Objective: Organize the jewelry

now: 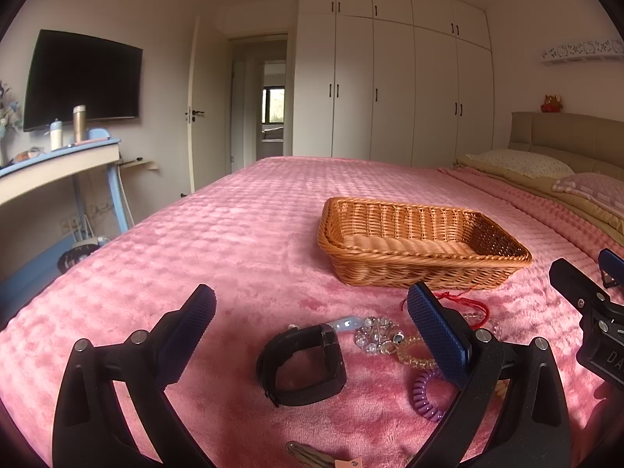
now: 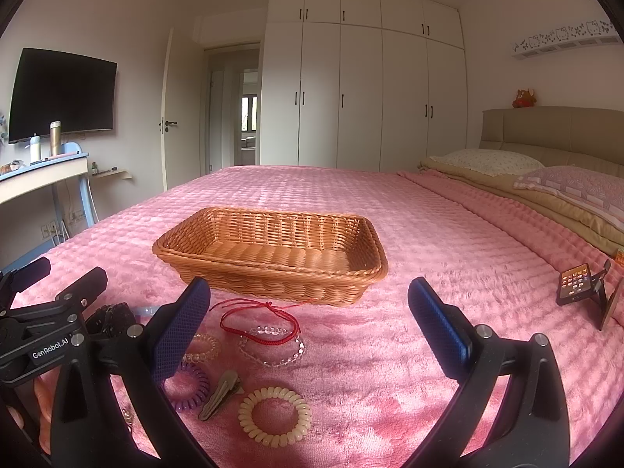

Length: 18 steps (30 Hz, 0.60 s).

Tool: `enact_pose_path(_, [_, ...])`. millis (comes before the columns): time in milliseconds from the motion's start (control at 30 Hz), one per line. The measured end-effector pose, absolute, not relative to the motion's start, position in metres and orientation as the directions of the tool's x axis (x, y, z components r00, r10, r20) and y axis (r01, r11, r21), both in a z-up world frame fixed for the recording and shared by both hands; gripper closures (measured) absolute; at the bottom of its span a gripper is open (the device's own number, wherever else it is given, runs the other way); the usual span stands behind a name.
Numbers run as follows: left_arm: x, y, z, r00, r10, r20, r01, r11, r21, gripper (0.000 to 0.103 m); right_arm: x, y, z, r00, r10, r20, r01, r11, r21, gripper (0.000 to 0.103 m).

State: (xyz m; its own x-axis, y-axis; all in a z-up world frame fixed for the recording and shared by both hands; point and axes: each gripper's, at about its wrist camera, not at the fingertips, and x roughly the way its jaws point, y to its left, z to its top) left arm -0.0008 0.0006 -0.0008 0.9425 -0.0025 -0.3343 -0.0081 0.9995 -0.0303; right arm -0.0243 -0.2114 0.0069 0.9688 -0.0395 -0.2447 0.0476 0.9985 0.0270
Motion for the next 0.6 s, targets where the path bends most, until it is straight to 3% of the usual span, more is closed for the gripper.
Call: enact_pose_path(600, [0.0018, 0.0042, -0.0039, 0.944, -0.004, -0.329, -0.010, 0.999, -0.043, 0.007, -0.0189, -0.2150, 0.0015, 0.965, -0.040, -0.261, 0.052, 0.998, 0.037, 0.006])
